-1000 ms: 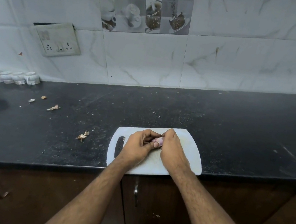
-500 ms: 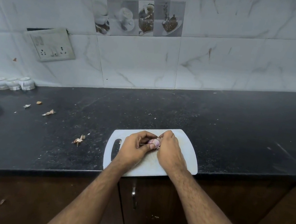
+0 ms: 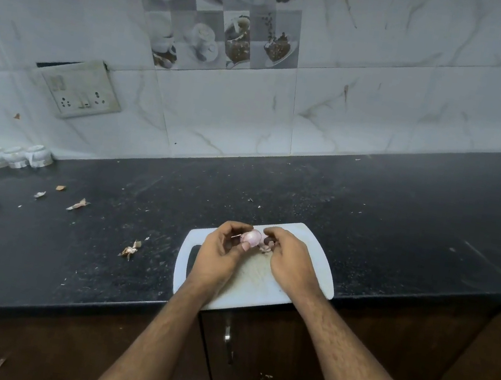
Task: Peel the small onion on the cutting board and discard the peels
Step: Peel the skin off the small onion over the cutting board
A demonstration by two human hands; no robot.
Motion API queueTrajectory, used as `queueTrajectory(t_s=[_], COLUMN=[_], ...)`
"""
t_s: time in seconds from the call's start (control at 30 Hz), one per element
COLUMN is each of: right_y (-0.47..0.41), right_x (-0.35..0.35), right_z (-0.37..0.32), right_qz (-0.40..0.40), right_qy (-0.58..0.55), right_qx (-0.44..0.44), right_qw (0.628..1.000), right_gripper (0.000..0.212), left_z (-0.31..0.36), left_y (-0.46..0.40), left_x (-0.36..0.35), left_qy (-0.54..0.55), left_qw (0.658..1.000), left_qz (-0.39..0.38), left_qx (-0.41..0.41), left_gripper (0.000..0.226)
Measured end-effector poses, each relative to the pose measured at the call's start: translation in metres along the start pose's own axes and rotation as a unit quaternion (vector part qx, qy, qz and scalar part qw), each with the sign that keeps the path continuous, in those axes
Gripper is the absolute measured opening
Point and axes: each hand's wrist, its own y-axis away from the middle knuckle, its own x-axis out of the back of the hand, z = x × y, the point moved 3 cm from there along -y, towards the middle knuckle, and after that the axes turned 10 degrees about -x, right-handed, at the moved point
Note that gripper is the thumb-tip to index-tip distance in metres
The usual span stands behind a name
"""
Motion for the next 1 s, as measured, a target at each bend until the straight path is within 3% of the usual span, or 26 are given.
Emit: queueTrajectory(t_s=[0.2,0.4,1.0], right_y=[0.0,0.005,0.014], right_x=[-0.002,-0.007,-0.01], right_z=[0.001,-0.002,-0.013], right_qz=[-0.037,-0.029,-0.044], right_qy=[-0.036,0.091,0.139], right_qx=[0.043,0.087,0.025], right_qw=[0.998,0.992,0.989], right_gripper=[0.025,0.02,0.013], left_z=[-0.001,-0.002,-0.003], left_y=[0.001,0.001,0.0], left_x=[0.0,0.0,0.0], left_qy=[0.047,0.067,0.066], left_qw=[0.998,0.996,0.995], left_qz=[-0.016,-0.033,-0.038], left_qx=[0.031,0.048,0.062], left_gripper=[0.031,0.027,0.027])
